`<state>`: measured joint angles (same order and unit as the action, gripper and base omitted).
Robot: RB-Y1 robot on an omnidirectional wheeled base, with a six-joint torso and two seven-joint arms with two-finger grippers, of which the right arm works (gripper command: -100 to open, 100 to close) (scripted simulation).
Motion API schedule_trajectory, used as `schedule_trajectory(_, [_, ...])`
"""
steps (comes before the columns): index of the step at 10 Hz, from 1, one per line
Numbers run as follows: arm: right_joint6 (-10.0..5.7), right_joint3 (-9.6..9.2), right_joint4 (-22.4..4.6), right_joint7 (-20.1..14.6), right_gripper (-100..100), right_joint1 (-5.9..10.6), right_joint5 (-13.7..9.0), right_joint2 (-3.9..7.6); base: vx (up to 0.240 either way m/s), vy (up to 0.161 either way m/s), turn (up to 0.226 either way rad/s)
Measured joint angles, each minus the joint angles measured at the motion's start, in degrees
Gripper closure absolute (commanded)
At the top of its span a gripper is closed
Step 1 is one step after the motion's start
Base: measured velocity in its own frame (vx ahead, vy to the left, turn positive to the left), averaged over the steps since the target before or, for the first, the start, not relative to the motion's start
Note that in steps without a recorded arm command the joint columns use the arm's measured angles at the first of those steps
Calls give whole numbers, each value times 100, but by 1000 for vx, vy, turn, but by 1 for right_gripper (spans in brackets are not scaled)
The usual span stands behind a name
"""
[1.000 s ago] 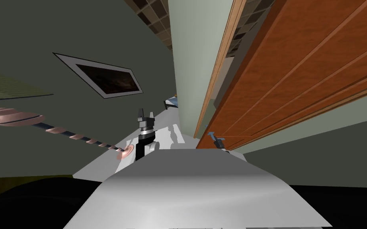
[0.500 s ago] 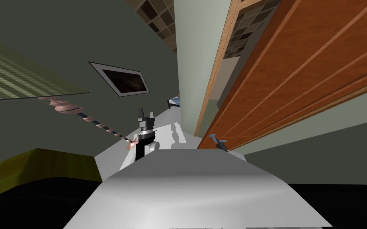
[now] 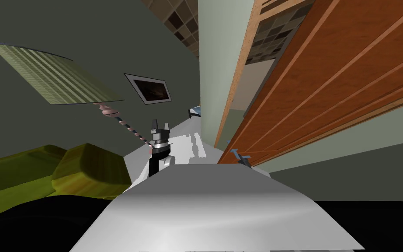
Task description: Pull the door open
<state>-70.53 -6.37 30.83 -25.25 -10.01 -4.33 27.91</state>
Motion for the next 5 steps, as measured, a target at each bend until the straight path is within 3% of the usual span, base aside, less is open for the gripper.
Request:
schedule_trajectory(2, [-182,-24,-158,-40,100,-5,1,31,-214,-70,230])
schedule_trajectory(5, [-378,-41,-240,-63,100,-74,-7,63,-155,-62,98])
